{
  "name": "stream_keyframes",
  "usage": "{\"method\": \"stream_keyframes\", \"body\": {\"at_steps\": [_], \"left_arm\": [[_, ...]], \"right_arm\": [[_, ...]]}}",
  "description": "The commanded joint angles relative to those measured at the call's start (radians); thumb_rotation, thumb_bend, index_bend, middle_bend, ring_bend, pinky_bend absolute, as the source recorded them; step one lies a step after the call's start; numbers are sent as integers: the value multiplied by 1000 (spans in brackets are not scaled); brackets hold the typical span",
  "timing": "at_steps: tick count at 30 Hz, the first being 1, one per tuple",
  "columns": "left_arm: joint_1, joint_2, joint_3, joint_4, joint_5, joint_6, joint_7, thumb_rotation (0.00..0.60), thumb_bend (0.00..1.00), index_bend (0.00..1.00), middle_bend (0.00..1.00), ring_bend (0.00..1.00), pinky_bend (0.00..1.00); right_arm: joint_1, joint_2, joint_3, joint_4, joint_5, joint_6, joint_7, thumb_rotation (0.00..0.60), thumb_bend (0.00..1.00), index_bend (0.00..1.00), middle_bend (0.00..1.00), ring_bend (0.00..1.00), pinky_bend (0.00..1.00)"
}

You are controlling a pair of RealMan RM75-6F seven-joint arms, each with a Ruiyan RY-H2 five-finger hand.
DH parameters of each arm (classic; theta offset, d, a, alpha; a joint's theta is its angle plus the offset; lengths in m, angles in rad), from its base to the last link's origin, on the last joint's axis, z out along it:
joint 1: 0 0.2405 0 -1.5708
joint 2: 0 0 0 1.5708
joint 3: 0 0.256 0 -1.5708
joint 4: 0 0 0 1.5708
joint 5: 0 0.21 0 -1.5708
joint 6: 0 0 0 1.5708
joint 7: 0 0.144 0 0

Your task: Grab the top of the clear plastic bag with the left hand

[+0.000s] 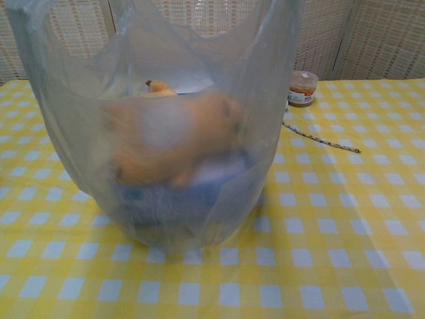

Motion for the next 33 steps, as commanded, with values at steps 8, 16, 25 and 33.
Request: {"method": "stream_keyframes", "body": {"at_steps": [8, 16, 25, 33], "left_arm": [[-27, 2, 9, 35, 75, 12, -155, 600, 200, 203, 211, 141, 121], [-81, 39, 78, 125, 256, 97, -716, 600, 195, 103, 185, 91, 144], [-168, 63, 106, 130, 368, 164, -1006, 600, 140, 136, 127, 25, 21], [-238, 69, 114, 96, 401, 150, -1064, 600, 135, 152, 127, 24, 23]], "right_arm": [[-9, 11, -15, 4, -25, 20, 30, 600, 267, 0, 0, 0, 0], [-33, 15, -32, 10, -86, 95, 73, 600, 267, 0, 0, 0, 0], [-29, 30, -53, 5, -123, 91, 94, 600, 266, 0, 0, 0, 0], [-33, 39, -65, 8, -140, 99, 110, 600, 266, 0, 0, 0, 0]]}}
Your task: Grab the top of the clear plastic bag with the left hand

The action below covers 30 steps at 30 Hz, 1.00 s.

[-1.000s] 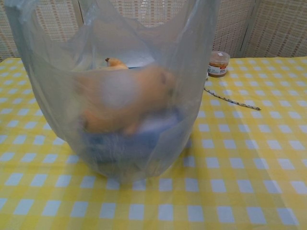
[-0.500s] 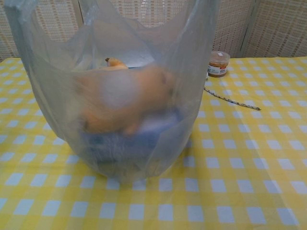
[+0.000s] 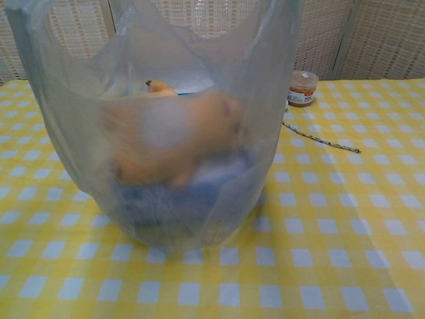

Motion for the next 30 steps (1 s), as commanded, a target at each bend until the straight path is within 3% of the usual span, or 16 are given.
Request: {"method": "stream_keyframes", "body": {"at_steps": [1, 30], "left_arm": [[-33, 7, 7, -17, 11, -20, -28, 600, 134, 156, 127, 25, 24], [-180, -65, -25, -87, 16, -116, 193, 600, 135, 147, 153, 88, 72]], "right_arm": [[-1, 2, -3, 0, -4, 3, 4, 600, 266, 0, 0, 0, 0], [10, 8, -3, 14, 1, -12, 52, 600, 266, 0, 0, 0, 0]]}}
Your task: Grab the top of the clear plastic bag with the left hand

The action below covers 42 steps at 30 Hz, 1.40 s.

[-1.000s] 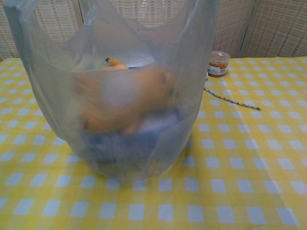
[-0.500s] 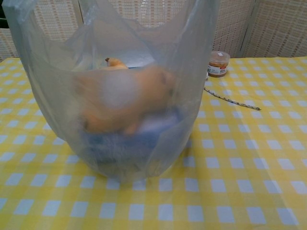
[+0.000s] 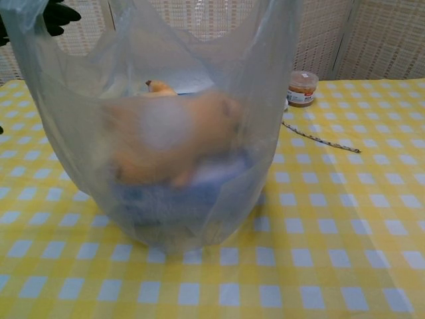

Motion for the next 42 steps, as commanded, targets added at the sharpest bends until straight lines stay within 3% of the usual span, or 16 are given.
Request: {"method": "stream_keyframes", "body": {"at_steps": [1, 15, 42], "left_arm": [[-12, -4, 0, -16, 5, -7, 16, 600, 135, 148, 155, 89, 72], [-34, -6, -14, -72, -18, -26, 154, 600, 135, 157, 160, 91, 74], [-101, -21, -3, -101, -18, -65, 101, 600, 135, 161, 190, 135, 121]], "right_arm": [[-1, 3, -5, 1, -7, 3, 5, 600, 266, 0, 0, 0, 0], [-14, 13, -20, 9, -35, 37, 29, 600, 266, 0, 0, 0, 0], [-12, 13, -21, 7, -37, 34, 26, 600, 266, 0, 0, 0, 0]]}}
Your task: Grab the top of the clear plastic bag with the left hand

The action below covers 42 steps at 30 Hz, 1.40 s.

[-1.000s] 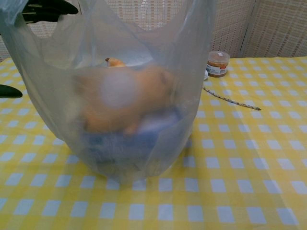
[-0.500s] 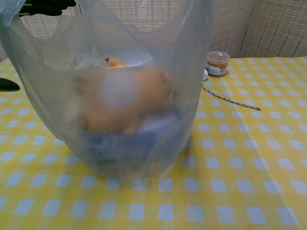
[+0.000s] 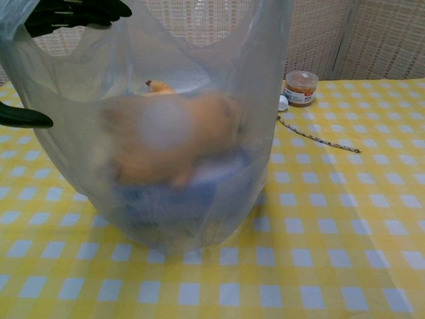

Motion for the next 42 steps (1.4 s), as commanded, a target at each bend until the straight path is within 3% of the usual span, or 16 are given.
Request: {"method": "stream_keyframes", "body": {"at_steps": [1, 30, 42], "left_arm": [[-6, -2, 2, -3, 2, -7, 3, 600, 135, 161, 190, 135, 121], [-72, -49, 12, -12, -3, -60, -12, 600, 136, 162, 196, 140, 157], [-172, -38, 30, -18, -10, -144, -252, 600, 135, 162, 196, 133, 139]], "right_arm": [[0, 0, 0, -1, 0, 1, 0, 600, 266, 0, 0, 0, 0], [-4, 4, -2, 1, -5, 10, 7, 600, 266, 0, 0, 0, 0], [-2, 2, -1, -3, -1, 3, -3, 600, 266, 0, 0, 0, 0]]}}
